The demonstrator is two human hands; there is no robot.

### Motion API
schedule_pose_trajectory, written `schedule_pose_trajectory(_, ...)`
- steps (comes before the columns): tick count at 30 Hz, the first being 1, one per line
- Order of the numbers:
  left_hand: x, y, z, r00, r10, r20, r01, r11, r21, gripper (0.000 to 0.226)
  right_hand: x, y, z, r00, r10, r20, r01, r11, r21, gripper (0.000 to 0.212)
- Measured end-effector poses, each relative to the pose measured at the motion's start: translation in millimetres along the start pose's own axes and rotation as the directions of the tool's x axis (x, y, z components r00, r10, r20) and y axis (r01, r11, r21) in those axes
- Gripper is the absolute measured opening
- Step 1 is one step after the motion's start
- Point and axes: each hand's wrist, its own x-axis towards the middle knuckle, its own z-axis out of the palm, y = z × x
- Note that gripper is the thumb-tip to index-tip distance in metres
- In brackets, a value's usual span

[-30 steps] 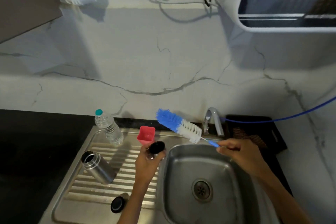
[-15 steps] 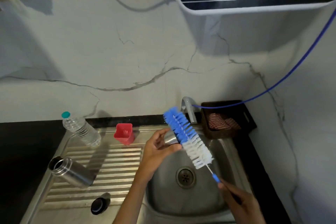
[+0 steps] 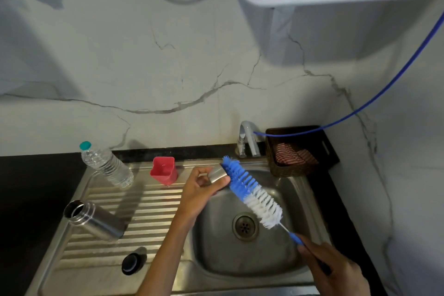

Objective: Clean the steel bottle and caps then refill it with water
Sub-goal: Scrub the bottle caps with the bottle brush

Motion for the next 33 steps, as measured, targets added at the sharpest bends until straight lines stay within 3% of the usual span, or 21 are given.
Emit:
schedule_pose_trajectory(2, -1, -1, -4, 0.996, -0.008, -0.087, 0.004, 0.999, -0.044, 0.054, 2, 0, -3, 0.996, -0.090, -0.012, 0.089, 0.992, -0.085, 0.029)
schedule_pose_trajectory(4, 1, 1, -9, 0.993, 0.004, -0.118, -0.010, 0.999, -0.053, 0.045, 2, 1, -8, 0.981, -0.196, 0.001, 0.192, 0.961, -0.197, 0.033)
schedule_pose_trajectory(6, 2, 0, -14, 1.000, 0.002, -0.018, -0.004, 0.998, -0.064, 0.045, 5, 2, -16, 0.978, -0.208, 0.020, 0.207, 0.951, -0.230, 0.032)
schedule_pose_trajectory(9, 8, -2, -28, 0.984, -0.061, 0.167, 0.065, 0.998, -0.023, 0.044, 8, 0, -27, 0.993, -0.113, 0.045, 0.119, 0.978, -0.173, 0.031)
schedule_pose_trajectory(12, 9, 0, -38, 0.977, -0.053, 0.208, 0.040, 0.997, 0.067, 0.043, 11, 1, -28, 0.982, -0.146, 0.118, 0.165, 0.973, -0.164, 0.032)
schedule_pose_trajectory(14, 6, 4, -38, 0.992, 0.029, 0.124, -0.030, 1.000, 0.007, 0.029, 13, 4, -29, 0.959, -0.262, 0.107, 0.280, 0.933, -0.227, 0.031)
schedule_pose_trajectory(16, 2, 10, -35, 0.992, 0.067, 0.103, -0.062, 0.997, -0.052, 0.029, 19, 9, -34, 0.913, -0.404, 0.053, 0.397, 0.853, -0.338, 0.031)
schedule_pose_trajectory(19, 0, 11, -29, 0.985, 0.080, 0.156, -0.099, 0.988, 0.120, 0.038, 27, 8, -39, 0.833, -0.550, 0.066, 0.520, 0.734, -0.437, 0.035)
schedule_pose_trajectory(20, -1, 9, -24, 0.984, 0.080, 0.162, -0.104, 0.984, 0.145, 0.039, 29, 7, -38, 0.843, -0.531, 0.088, 0.510, 0.735, -0.446, 0.036)
schedule_pose_trajectory(22, -3, 1, -13, 0.990, 0.091, 0.108, -0.102, 0.989, 0.103, 0.039, 32, 3, -30, 0.939, -0.331, 0.099, 0.338, 0.824, -0.454, 0.033)
schedule_pose_trajectory(23, -4, -4, -9, 0.992, 0.103, 0.072, -0.109, 0.990, 0.087, 0.036, 33, 0, -25, 0.981, -0.139, 0.132, 0.182, 0.892, -0.414, 0.026)
schedule_pose_trajectory(24, -5, -9, -9, 0.992, 0.121, 0.043, -0.124, 0.989, 0.085, 0.031, 34, -4, -23, 0.961, 0.105, 0.255, -0.035, 0.964, -0.263, 0.027)
schedule_pose_trajectory(25, -5, -12, -10, 0.988, 0.148, 0.032, -0.151, 0.984, 0.098, 0.024, 35, -3, -23, 0.872, 0.282, 0.401, -0.291, 0.956, -0.039, 0.034)
schedule_pose_trajectory(26, -3, -14, -12, 0.984, 0.173, 0.035, -0.176, 0.979, 0.101, 0.018, 36, -5, -21, 0.740, 0.392, 0.546, -0.546, 0.825, 0.148, 0.038)
schedule_pose_trajectory(27, -1, -13, -16, 0.980, 0.191, 0.046, -0.195, 0.976, 0.095, 0.015, 33, -7, -12, 0.643, 0.416, 0.644, -0.690, 0.680, 0.250, 0.041)
schedule_pose_trajectory(28, 1, -11, -17, 0.977, 0.210, 0.048, -0.213, 0.974, 0.077, 0.017, 29, -9, -4, 0.569, 0.365, 0.736, -0.754, 0.589, 0.291, 0.043)
schedule_pose_trajectory(29, 3, -10, -18, 0.974, 0.224, 0.034, -0.225, 0.972, 0.067, 0.020, 26, -13, 1, 0.579, 0.353, 0.735, -0.751, 0.582, 0.312, 0.047)
schedule_pose_trajectory(30, 5, -9, -18, 0.973, 0.229, 0.021, -0.230, 0.970, 0.084, 0.022, 21, -15, 4, 0.658, 0.332, 0.675, -0.675, 0.657, 0.335, 0.048)
schedule_pose_trajectory(31, 7, -9, -17, 0.978, 0.209, 0.011, -0.209, 0.969, 0.135, 0.022, 14, -13, 5, 0.766, 0.239, 0.597, -0.475, 0.835, 0.276, 0.042)
schedule_pose_trajectory(32, 11, -11, -18, 0.986, 0.165, 0.010, -0.163, 0.964, 0.210, 0.024, 7, -10, 8, 0.850, 0.108, 0.516, -0.161, 0.985, 0.059, 0.023)
schedule_pose_trajectory(33, 16, -12, -20, 0.994, 0.106, 0.005, -0.103, 0.950, 0.295, 0.033, 5, -11, 13, 0.910, -0.039, 0.413, 0.118, 0.979, -0.168, 0.013)
